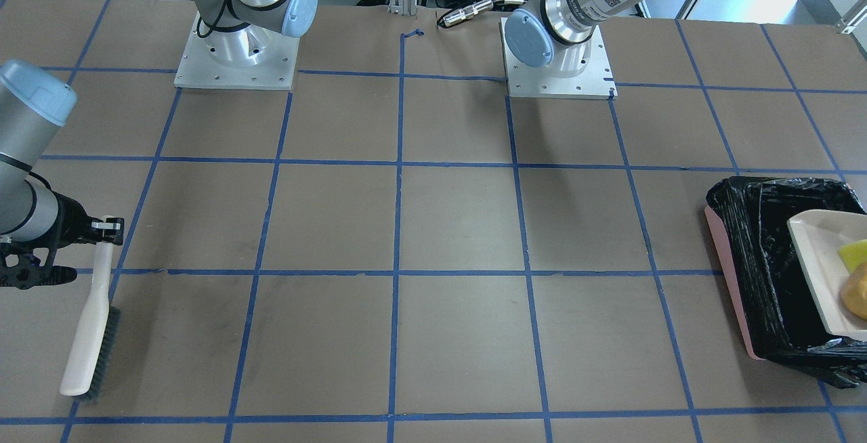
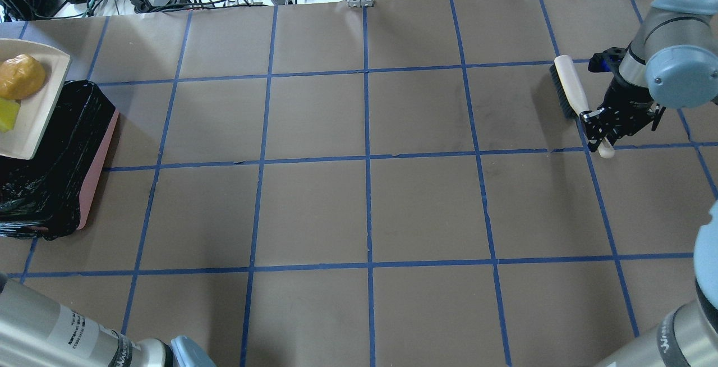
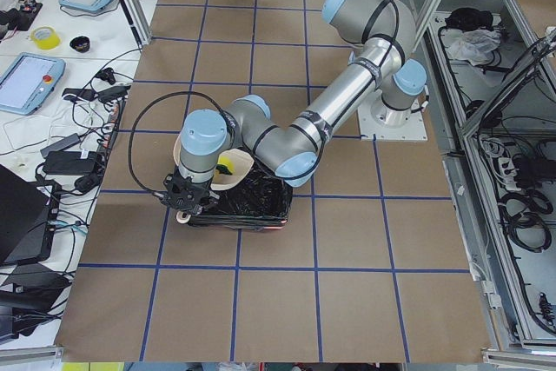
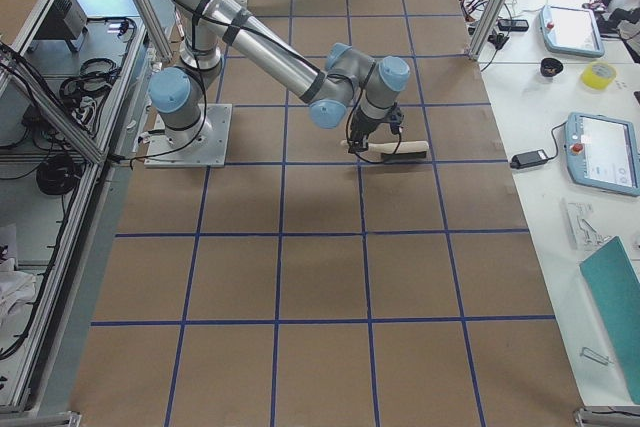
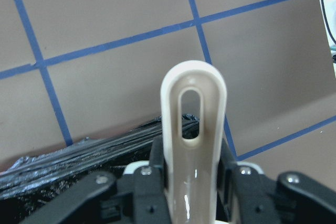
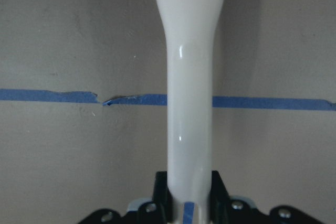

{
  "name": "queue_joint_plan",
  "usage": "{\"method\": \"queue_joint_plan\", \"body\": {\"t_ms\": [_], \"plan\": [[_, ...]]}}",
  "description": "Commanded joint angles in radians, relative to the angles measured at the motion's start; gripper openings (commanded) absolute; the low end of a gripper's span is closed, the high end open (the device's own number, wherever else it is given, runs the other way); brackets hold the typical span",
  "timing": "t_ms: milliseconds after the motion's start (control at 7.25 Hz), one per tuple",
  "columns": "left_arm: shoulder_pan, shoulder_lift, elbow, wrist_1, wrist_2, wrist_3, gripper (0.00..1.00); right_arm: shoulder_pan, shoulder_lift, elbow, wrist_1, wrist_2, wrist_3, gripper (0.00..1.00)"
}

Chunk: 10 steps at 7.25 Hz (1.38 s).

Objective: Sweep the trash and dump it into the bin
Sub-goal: 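Tip the dustpan into the trash bag while the right gripper releases the brush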

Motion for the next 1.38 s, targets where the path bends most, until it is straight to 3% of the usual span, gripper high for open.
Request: {"method": "queue_joint_plan", "body": {"t_ms": [0,138,276,552,690,828,1241], "plan": [[0.007,-0.016,0.002,0.061,-0.062,0.109,0.00,0.000,0.021,-0.008,-0.006,-0.007,0.003,0.77],[0.007,-0.011,-0.019,0.172,-0.137,0.185,0.00,0.000,0.019,-0.014,-0.006,-0.004,0.011,0.95],[0.005,0.008,-0.054,0.246,-0.209,0.262,0.00,0.000,0.012,-0.031,0.008,-0.008,0.070,1.00],[0.007,0.067,-0.117,0.292,-0.316,0.359,0.00,0.005,-0.016,-0.084,0.040,-0.007,0.069,1.00],[0.007,0.099,-0.133,0.293,-0.328,0.431,0.00,0.005,-0.054,-0.135,0.141,-0.008,0.062,1.00],[0.008,0.122,-0.142,0.295,-0.407,0.512,0.00,0.005,-0.100,-0.193,0.217,-0.002,0.060,1.00],[0.008,0.145,-0.159,0.353,-0.528,0.662,0.00,0.006,-0.320,-0.317,0.483,-0.010,0.065,1.00]]}}
